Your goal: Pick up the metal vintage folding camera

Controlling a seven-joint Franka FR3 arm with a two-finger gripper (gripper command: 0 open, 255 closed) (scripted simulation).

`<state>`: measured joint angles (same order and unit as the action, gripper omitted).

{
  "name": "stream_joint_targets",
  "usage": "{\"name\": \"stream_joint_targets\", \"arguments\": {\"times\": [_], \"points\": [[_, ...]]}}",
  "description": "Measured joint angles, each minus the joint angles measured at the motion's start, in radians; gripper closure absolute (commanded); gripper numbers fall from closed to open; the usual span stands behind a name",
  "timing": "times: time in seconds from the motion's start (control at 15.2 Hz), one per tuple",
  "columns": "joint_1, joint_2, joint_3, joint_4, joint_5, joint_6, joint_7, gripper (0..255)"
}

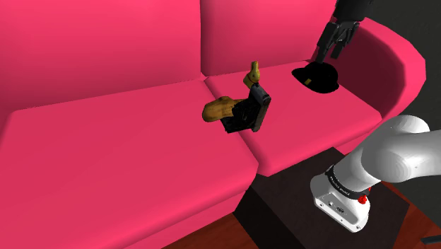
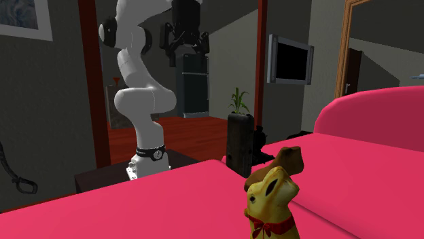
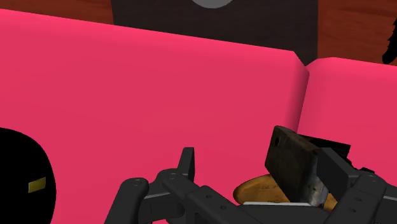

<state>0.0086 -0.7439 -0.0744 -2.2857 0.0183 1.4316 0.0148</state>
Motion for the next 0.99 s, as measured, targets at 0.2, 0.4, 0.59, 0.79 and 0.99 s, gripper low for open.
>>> {"name": "stream_joint_targets", "arguments": {"times": [0.2, 0.4, 0.59, 0.79, 0.99], "points": [[0.006, 0.016, 0.015, -0.015, 0.009, 0.035, 0.014, 0], [0.020, 0.071, 0.045, -0.032, 0.028, 0.117, 0.042, 0], [0.036, 0.133, 0.082, -0.062, 0.048, 0.220, 0.076, 0], [0.050, 0.219, 0.114, -0.048, 0.060, 0.307, 0.106, 0], [0.060, 0.296, 0.141, -0.057, 0.065, 0.404, 0.131, 0]]}}
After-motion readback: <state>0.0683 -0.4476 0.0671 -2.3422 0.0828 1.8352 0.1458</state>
